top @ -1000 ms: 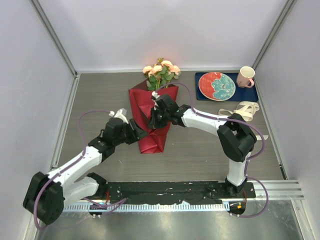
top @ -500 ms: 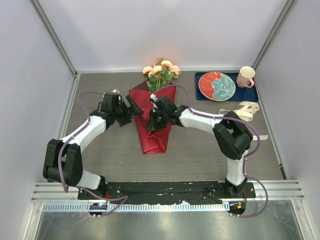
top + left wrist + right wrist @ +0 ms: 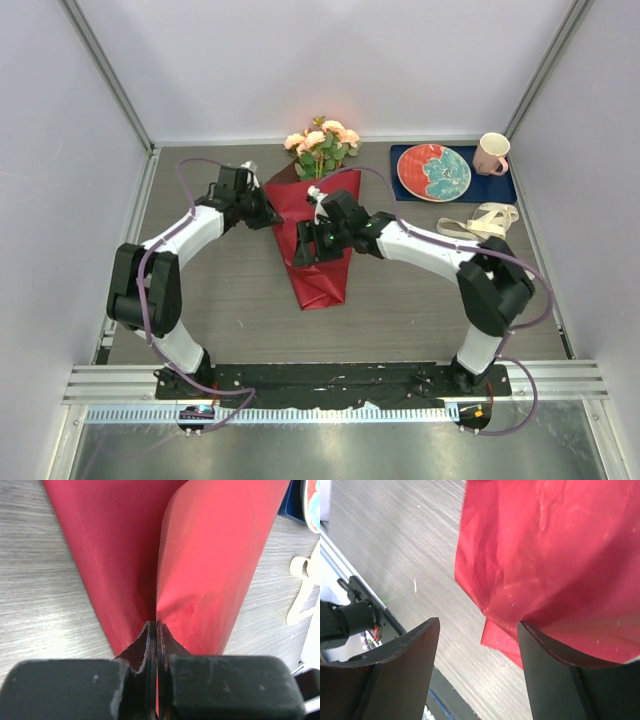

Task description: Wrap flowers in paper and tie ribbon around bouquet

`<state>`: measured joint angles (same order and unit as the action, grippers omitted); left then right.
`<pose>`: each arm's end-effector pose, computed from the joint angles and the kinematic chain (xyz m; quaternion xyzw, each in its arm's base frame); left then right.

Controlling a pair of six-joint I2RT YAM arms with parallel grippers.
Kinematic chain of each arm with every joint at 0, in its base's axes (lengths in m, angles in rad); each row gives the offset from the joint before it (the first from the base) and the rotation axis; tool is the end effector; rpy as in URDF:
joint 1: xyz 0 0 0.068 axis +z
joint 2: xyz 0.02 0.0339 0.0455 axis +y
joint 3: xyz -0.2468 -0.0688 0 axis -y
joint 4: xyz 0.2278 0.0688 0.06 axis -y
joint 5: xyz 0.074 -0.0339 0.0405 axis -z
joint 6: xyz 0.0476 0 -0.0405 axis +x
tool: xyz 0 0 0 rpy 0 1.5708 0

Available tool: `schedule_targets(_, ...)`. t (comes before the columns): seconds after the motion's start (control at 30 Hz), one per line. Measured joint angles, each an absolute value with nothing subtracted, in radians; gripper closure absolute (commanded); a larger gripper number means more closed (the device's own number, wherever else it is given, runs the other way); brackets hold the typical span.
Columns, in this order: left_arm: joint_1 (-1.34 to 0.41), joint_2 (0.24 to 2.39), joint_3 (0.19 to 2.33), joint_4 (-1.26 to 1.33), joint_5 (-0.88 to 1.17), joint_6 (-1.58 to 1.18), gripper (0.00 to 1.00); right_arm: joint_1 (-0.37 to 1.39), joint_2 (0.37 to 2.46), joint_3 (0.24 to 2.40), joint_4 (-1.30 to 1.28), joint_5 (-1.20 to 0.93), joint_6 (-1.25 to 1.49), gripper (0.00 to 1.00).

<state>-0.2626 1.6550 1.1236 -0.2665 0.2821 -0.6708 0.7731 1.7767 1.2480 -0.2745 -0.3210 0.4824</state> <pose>0.3357 -0.1039 0.2100 -0.1340 0.9088 -0.2842 0.2747 0.2616 0.2762 0.2062 -0.1918 0.8970 0.3370 0.2121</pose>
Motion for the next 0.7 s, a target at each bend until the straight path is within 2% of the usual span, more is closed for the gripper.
schedule_targets(0.07, -0.262, 1.675, 1.14, -0.267, 0.295, -0.651, 1.0, 0.764, 1.711, 1.217, -0.274, -0.331, 0.471, 0.3)
schedule_targets(0.1, -0.262, 1.682, 1.145, -0.267, 0.301, -0.647, 1.0, 0.759, 1.692, 1.209, -0.27, -0.336, 0.467, 0.37)
schedule_targets(0.2, -0.262, 1.704, 1.148, -0.265, 0.319, -0.641, 1.0, 0.741, 1.667, 1.19, -0.251, -0.346, 0.452, 0.5)
schedule_targets(0.4, -0.262, 1.746, 1.148, -0.262, 0.338, -0.642, 1.0, 0.701, 1.679, 1.079, -0.178, -0.364, 0.443, 0.64)
schedule_targets(0.7, -0.262, 1.776, 1.153, -0.268, 0.317, -0.627, 0.97, 0.698, 1.744, 1.001, -0.073, -0.43, 0.451, 0.73)
